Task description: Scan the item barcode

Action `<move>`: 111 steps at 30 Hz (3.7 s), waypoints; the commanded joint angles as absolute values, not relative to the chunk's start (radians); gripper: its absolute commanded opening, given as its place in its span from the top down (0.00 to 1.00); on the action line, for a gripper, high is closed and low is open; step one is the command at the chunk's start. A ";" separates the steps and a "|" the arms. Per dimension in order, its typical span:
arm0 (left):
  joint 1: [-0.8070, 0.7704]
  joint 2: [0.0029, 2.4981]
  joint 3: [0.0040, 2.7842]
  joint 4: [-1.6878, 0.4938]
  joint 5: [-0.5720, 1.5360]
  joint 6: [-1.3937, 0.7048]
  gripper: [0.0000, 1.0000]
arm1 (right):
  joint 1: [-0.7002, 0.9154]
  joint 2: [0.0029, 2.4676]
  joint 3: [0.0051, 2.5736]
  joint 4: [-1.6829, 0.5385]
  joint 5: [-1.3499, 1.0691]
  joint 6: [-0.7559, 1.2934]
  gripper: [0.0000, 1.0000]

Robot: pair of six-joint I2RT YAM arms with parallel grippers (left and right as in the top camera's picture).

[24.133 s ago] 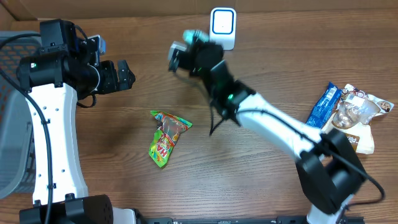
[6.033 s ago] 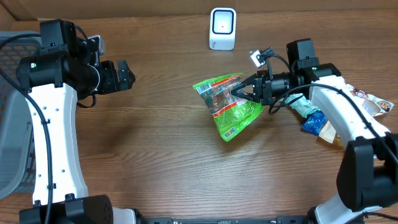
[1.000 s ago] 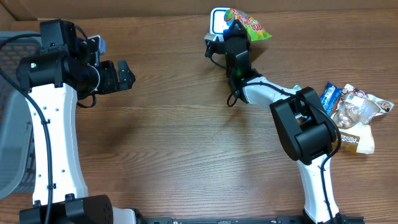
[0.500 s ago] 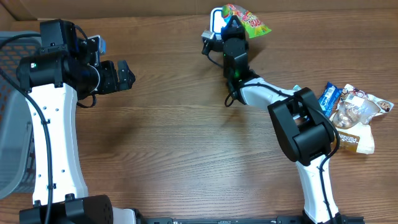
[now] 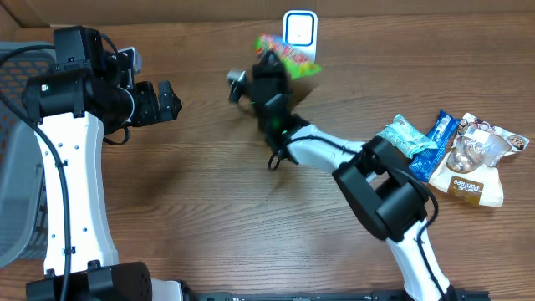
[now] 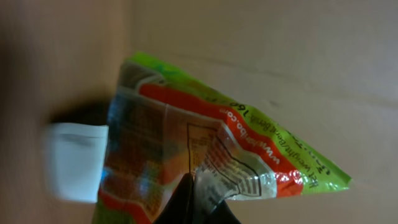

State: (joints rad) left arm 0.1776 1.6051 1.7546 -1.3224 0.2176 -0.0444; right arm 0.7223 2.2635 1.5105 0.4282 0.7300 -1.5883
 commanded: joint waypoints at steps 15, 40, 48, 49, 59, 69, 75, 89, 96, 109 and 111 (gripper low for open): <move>0.176 1.602 1.749 -1.323 0.229 -0.022 0.00 | 0.766 1.615 1.545 -0.438 0.273 -0.306 0.96; 0.176 1.602 1.749 -1.323 0.229 -0.022 0.01 | -0.350 1.576 1.433 -1.061 -0.340 0.131 0.96; 0.176 1.602 1.749 -1.323 0.229 -0.022 0.00 | -0.487 1.651 1.420 -1.026 -0.406 0.131 0.42; 0.175 1.602 1.749 -1.323 0.229 -0.022 0.00 | -0.491 1.651 1.420 -1.026 -0.406 0.131 0.37; 0.176 1.602 1.749 -1.323 0.229 -0.022 0.00 | -0.492 1.612 1.453 -1.035 -0.550 0.131 0.36; 0.176 1.602 1.749 -1.323 0.229 -0.022 0.00 | -0.348 1.383 1.555 -1.110 -0.715 0.038 0.22; 0.176 1.602 1.749 -1.323 0.229 -0.022 0.01 | -0.168 1.189 1.555 -1.155 -0.641 0.026 0.00; 0.175 1.602 1.749 -1.323 0.229 -0.022 0.00 | -0.034 1.016 1.555 -1.244 -0.644 0.044 0.00; 0.176 1.602 1.749 -1.323 0.229 -0.022 0.00 | -0.033 1.031 1.552 -1.242 -0.422 0.044 0.00; 0.175 1.602 1.749 -1.323 0.229 -0.022 0.00 | -0.028 0.667 0.970 -0.632 -0.236 0.036 0.00; 0.175 1.602 1.749 -1.323 0.229 -0.022 0.00 | -0.028 0.569 0.819 -0.505 -0.236 0.036 0.00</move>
State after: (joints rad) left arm 0.1776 1.6051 1.7542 -1.3228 0.2173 -0.0444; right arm -0.0338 0.6746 0.9642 -0.5838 -0.2634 0.0433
